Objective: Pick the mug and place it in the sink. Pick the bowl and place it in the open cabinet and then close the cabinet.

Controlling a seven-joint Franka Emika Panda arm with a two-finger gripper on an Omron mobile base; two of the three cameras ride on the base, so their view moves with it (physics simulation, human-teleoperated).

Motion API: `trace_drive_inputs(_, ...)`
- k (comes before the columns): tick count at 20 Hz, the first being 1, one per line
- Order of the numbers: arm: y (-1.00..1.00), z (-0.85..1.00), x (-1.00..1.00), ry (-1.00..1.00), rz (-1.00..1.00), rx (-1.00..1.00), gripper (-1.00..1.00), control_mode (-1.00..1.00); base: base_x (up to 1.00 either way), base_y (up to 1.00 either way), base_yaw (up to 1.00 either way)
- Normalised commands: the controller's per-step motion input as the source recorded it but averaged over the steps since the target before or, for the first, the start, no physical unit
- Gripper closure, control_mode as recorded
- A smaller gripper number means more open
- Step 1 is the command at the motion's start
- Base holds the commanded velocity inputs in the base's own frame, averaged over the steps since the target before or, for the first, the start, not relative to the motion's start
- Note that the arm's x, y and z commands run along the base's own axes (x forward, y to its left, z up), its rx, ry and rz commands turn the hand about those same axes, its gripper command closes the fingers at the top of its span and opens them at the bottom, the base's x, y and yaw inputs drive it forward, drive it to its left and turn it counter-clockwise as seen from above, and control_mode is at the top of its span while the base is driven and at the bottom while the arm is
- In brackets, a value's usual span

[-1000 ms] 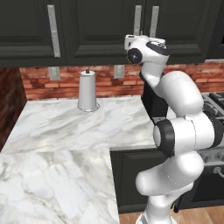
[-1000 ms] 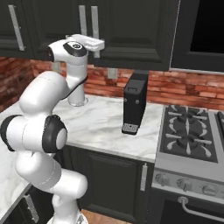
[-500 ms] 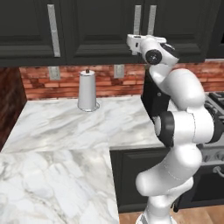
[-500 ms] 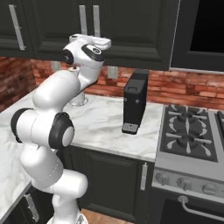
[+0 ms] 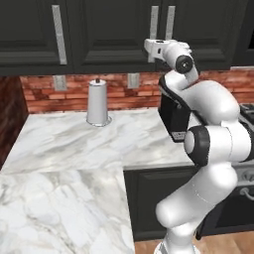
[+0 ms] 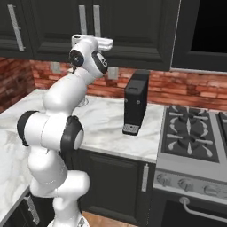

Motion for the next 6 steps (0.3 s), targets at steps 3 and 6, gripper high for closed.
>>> trace_drive_inputs(3, 0.00, 0.00, 1.00, 0.46, 0.23, -0.09, -1.00, -1.00, 0.00, 0.00, 0.00)
trace_drive_inputs(6, 0.00, 0.00, 1.00, 0.46, 0.20, -0.12, -1.00, -1.00, 0.00, 0.00, 0.00)
